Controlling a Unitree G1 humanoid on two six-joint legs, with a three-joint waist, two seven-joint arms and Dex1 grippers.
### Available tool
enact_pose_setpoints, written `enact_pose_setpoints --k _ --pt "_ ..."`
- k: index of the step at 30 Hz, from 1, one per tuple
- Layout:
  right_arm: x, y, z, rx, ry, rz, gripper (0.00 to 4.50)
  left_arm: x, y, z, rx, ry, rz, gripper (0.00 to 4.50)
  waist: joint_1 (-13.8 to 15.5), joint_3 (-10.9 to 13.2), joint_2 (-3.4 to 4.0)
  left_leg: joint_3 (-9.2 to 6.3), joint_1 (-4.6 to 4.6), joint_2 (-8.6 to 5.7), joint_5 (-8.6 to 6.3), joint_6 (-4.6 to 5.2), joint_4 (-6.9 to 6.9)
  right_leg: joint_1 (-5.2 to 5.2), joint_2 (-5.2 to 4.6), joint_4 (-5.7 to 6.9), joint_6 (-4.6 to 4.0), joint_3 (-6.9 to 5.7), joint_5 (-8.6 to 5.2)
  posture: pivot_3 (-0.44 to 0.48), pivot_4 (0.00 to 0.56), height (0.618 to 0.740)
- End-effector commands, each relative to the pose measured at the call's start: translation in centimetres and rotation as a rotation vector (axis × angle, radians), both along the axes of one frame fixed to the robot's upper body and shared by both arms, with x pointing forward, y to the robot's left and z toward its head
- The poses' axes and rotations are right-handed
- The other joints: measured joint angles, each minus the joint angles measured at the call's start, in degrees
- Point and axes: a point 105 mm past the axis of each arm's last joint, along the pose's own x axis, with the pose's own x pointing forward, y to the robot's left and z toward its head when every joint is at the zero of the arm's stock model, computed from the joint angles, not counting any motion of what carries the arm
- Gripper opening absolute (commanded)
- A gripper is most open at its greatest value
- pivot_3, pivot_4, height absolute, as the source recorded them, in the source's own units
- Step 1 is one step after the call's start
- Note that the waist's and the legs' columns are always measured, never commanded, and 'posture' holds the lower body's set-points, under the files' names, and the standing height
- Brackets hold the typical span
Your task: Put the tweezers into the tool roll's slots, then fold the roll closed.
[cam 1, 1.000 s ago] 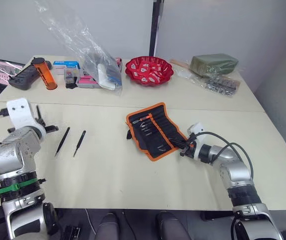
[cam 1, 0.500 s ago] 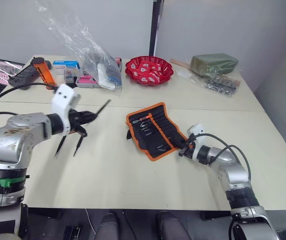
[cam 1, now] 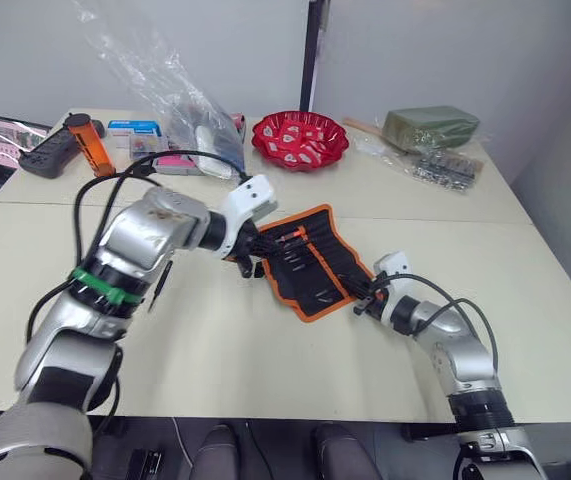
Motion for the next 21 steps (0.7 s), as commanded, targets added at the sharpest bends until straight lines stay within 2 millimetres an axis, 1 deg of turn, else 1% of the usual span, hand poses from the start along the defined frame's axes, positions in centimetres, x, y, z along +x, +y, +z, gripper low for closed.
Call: enact_pose_setpoints --k 1,4,8,16,21 --pt "-0.5 0.3 -1.5 -0.012 0.051 -0.003 0.00 1.3 -0.5 -0.2 0.058 0.020 0.025 0.03 -0.2 0.0 0.02 0.00 0.00 0.00 0.00 0.00 -0.02 -0.01 0.01 0.01 0.00 0.00 0.00 0.000 0.150 0.729" --pt "-0.5 0.3 -1.4 -0.011 0.050 -0.009 0.00 1.5 -1.3 -1.2 0.117 0.028 -0.008 0.03 -0.1 0.0 0.03 0.00 0.00 0.00 0.00 0.01 -0.05 -0.04 0.02 0.02 0.01 0.01 -0.01 0.000 0.150 0.729" --pt "-0.3 0.0 -1.2 -0.011 0.044 -0.023 0.00 1.8 -1.3 -2.5 0.195 0.034 -0.028 0.03 0.0 0.0 0.03 0.00 -0.02 0.00 0.00 0.01 -0.04 -0.03 0.01 0.02 0.01 0.01 -0.01 0.000 0.150 0.729" --pt "-0.4 -0.1 -1.3 -0.010 0.047 -0.029 0.00 2.1 -1.5 -3.5 0.228 0.040 -0.031 0.03 0.0 0.0 0.03 -0.01 -0.02 0.00 0.00 0.01 -0.03 -0.02 0.01 0.03 0.01 0.01 -0.01 0.000 0.150 0.729" --pt "-0.4 -0.1 -1.2 -0.011 0.047 -0.027 0.00 1.9 -1.6 -3.6 0.233 0.047 -0.049 0.03 0.0 0.0 0.03 -0.01 -0.03 0.00 0.00 0.01 -0.02 -0.02 0.01 0.04 0.01 0.01 -0.01 0.000 0.150 0.729"
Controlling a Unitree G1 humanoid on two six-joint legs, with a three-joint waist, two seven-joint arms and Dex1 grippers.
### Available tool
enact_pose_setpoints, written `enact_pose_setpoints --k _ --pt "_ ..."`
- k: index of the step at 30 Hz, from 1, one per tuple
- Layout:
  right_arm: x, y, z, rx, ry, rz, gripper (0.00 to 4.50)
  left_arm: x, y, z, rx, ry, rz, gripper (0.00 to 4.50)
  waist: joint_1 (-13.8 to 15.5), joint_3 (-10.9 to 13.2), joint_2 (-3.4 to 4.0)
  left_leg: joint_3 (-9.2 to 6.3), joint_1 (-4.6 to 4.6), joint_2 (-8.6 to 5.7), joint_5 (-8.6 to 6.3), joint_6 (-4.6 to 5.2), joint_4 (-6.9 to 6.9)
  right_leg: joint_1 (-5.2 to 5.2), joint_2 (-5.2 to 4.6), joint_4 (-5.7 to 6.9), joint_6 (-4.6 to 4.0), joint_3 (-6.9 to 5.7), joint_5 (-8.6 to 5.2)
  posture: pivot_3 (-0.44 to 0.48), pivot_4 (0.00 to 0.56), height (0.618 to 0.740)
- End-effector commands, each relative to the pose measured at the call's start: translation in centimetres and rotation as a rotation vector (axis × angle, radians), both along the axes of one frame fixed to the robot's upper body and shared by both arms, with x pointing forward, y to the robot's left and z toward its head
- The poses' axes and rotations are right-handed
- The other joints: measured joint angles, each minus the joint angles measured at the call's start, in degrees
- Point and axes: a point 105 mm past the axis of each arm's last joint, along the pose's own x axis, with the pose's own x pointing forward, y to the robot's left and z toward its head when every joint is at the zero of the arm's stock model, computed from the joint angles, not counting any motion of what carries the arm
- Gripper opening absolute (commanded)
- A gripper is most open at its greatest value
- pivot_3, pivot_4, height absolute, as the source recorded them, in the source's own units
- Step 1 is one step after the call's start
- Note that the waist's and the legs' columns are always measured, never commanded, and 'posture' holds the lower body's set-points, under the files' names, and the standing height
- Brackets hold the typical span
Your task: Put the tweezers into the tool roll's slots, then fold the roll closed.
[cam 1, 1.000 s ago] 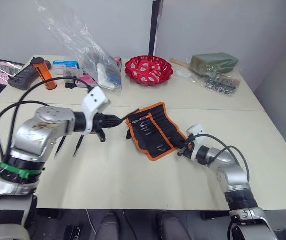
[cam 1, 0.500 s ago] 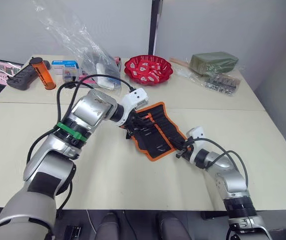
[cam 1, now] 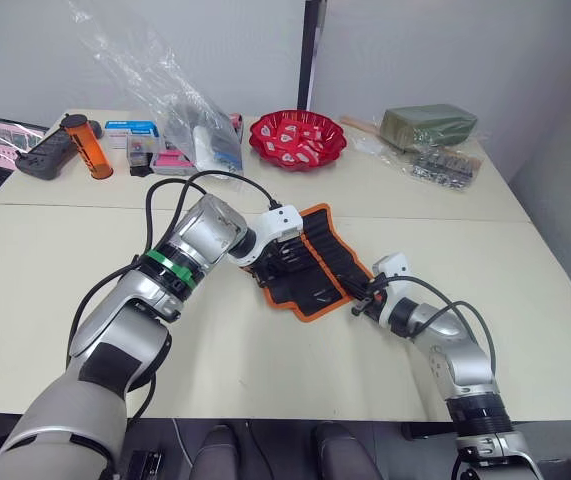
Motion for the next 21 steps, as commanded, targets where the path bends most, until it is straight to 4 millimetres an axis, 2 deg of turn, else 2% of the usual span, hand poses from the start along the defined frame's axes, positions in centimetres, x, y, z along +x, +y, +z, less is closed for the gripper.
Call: enact_pose_setpoints --k 1,9,21 --pt "-0.41 0.04 -1.27 -0.013 0.053 0.001 0.00 -0.01 -0.62 1.61 -0.008 -0.044 -0.043 0.03 0.0 0.0 0.00 0.00 0.00 0.00 0.00 0.00 0.00 0.00 0.00 0.00 0.00 0.00 0.00 0.000 0.150 0.729" --pt "-0.31 0.12 -1.25 -0.014 0.054 0.009 0.00 -0.82 -0.13 1.83 0.008 -0.025 -0.071 0.03 0.0 0.0 0.00 0.00 0.00 0.00 0.00 0.00 0.00 0.00 0.00 0.02 0.00 0.00 0.00 0.000 0.150 0.729" --pt "-0.21 0.21 -1.13 -0.013 0.050 0.010 0.00 -0.56 -0.04 0.85 0.052 -0.014 -0.063 0.03 0.0 0.0 0.00 0.00 0.01 0.00 0.00 0.00 0.01 0.00 0.00 0.04 0.00 0.00 0.00 0.000 0.150 0.729"
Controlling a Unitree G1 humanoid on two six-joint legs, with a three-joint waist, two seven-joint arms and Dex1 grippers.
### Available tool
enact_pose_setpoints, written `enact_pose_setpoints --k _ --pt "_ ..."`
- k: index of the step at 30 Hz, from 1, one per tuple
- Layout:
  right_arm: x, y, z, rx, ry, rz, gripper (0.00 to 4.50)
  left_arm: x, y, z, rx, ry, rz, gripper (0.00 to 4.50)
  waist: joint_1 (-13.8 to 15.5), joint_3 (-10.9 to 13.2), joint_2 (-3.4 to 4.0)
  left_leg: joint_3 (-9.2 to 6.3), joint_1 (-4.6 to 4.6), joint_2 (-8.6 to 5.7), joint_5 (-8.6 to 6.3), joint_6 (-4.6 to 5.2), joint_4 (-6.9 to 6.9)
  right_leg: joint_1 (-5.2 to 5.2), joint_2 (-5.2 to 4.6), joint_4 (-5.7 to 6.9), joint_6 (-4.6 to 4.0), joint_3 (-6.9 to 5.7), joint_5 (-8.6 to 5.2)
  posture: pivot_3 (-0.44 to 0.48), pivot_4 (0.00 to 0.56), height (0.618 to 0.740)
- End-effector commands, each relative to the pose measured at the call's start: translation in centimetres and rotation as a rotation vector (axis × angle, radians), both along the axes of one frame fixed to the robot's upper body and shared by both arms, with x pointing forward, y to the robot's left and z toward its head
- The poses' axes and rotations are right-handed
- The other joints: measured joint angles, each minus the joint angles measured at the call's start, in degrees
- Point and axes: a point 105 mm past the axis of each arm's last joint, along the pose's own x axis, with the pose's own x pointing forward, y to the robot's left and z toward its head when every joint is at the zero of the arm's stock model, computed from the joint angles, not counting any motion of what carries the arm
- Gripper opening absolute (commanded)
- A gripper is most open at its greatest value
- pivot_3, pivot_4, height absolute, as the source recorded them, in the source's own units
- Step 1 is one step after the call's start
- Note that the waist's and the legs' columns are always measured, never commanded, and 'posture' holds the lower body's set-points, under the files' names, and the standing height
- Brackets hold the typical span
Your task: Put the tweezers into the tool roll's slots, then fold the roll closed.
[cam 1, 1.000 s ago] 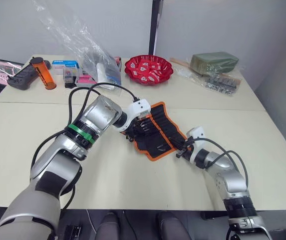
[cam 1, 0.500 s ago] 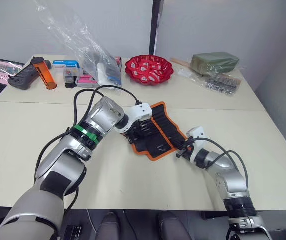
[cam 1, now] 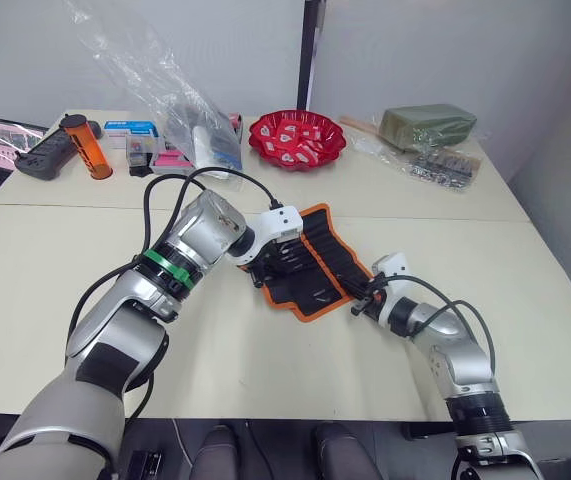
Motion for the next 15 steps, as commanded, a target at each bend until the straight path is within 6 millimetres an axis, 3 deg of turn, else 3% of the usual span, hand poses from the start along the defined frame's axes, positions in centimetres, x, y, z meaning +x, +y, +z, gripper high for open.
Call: enact_pose_setpoints --k 1,15 --pt "-0.3 0.2 -1.2 -0.012 0.050 0.003 0.00 0.0 -0.4 0.3 0.015 -0.015 -0.030 0.03 0.0 0.0 0.00 0.00 0.00 0.00 0.00 0.00 0.00 0.00 0.00 0.00 0.00 0.00 0.00 0.000 0.150 0.729" --pt "-0.4 0.4 -1.3 -0.008 0.056 0.011 0.00 1.3 -2.0 0.8 0.012 -0.052 -0.038 0.03 0.1 0.0 0.00 -0.01 0.00 -0.01 0.00 0.00 0.05 0.02 0.00 0.01 0.00 0.00 0.00 0.000 0.150 0.729"
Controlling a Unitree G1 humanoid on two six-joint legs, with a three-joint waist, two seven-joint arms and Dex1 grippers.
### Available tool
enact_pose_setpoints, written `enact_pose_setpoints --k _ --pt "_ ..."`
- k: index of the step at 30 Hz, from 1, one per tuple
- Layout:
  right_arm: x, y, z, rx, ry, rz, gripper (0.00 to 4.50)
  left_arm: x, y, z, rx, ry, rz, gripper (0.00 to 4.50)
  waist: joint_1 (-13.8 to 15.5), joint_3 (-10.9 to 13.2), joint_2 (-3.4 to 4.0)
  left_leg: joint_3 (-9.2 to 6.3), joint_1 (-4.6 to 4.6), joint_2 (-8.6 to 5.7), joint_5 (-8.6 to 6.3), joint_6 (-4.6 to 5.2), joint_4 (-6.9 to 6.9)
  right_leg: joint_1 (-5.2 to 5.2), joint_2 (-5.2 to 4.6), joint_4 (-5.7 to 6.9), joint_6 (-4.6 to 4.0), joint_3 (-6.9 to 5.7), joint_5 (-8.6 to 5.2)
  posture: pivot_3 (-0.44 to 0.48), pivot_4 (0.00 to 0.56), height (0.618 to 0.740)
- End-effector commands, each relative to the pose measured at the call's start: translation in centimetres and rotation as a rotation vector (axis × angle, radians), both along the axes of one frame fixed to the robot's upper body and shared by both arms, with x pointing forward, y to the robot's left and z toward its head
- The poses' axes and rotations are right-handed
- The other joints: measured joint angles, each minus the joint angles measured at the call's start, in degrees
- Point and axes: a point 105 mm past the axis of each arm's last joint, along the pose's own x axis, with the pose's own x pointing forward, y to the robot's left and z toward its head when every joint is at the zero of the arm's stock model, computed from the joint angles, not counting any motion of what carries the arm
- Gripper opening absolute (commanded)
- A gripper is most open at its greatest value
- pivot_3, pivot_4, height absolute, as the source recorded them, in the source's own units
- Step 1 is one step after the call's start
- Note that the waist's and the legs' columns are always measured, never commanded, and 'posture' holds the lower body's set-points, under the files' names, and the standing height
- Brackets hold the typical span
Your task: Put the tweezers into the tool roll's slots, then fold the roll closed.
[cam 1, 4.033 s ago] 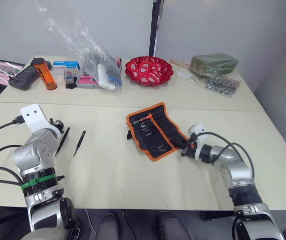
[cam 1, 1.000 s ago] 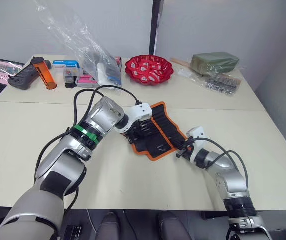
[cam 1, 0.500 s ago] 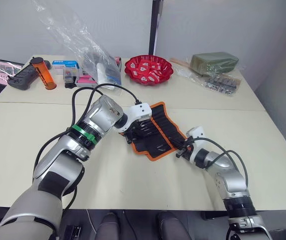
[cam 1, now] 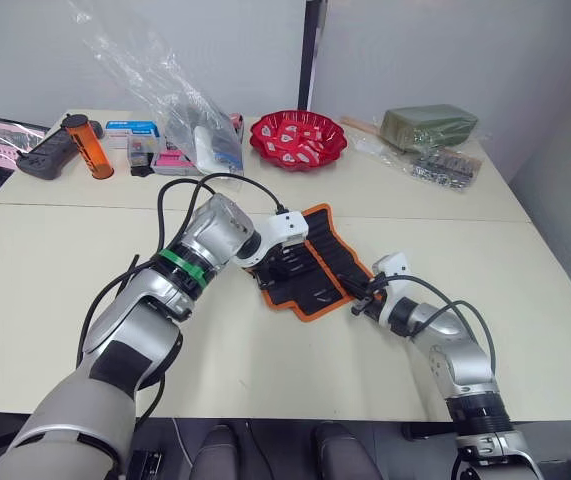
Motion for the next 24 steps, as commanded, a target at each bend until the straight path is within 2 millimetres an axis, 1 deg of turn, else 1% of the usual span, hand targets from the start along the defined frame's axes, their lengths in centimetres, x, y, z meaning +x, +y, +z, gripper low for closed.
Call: enact_pose_setpoints --k 1,8,10,15,19,21,24 --pt "-0.4 0.3 -1.2 -0.007 0.054 0.008 0.00 0.5 -1.1 1.7 -0.024 -0.054 -0.027 0.03 0.0 0.0 0.00 0.00 0.00 0.00 0.00 0.00 0.00 0.00 0.00 0.00 0.00 0.00 0.00 0.000 0.150 0.729" --pt "-0.5 0.5 -1.3 -0.006 0.056 0.010 0.00 0.6 -2.4 1.9 -0.056 -0.060 -0.053 0.03 0.0 0.0 0.00 0.00 0.00 0.00 0.00 0.00 0.00 0.00 0.00 0.01 0.00 0.00 0.00 0.000 0.150 0.729" --pt "-0.5 0.5 -1.3 -0.005 0.055 0.012 0.00 1.0 -2.8 1.8 -0.049 -0.093 -0.062 0.03 0.0 0.0 0.00 0.00 0.00 0.00 0.00 0.00 0.00 0.01 0.00 0.01 0.00 0.00 0.00 0.000 0.150 0.729" --pt "-0.7 0.6 -1.3 0.002 0.058 0.012 0.00 1.2 -4.7 2.2 -0.113 -0.177 -0.121 0.03 0.1 0.0 0.00 -0.01 -0.01 -0.01 0.00 0.00 0.01 0.01 0.00 0.01 0.01 0.00 0.00 0.000 0.150 0.729" --pt "-0.9 0.4 -1.5 0.003 0.061 0.003 0.00 1.7 -5.6 1.5 -0.148 -0.243 -0.143 0.03 0.2 0.0 0.00 -0.01 -0.01 -0.02 0.00 0.00 0.01 0.01 0.00 0.02 0.01 0.00 0.00 0.000 0.150 0.729" --pt "-1.0 0.4 -1.4 0.002 0.060 0.001 0.00 2.0 -5.7 0.9 -0.162 -0.265 -0.140 0.03 0.2 0.0 0.00 -0.01 -0.01 -0.03 0.00 0.00 0.01 0.02 0.00 0.01 0.01 0.00 0.00 0.000 0.150 0.729" --pt "-1.0 0.3 -1.4 0.001 0.060 -0.003 0.00 2.2 -5.8 0.4 -0.175 -0.272 -0.138 0.03 0.2 0.0 0.00 -0.02 -0.01 -0.03 0.00 0.00 0.02 0.03 0.00 0.01 0.02 0.00 0.00 0.000 0.150 0.729"
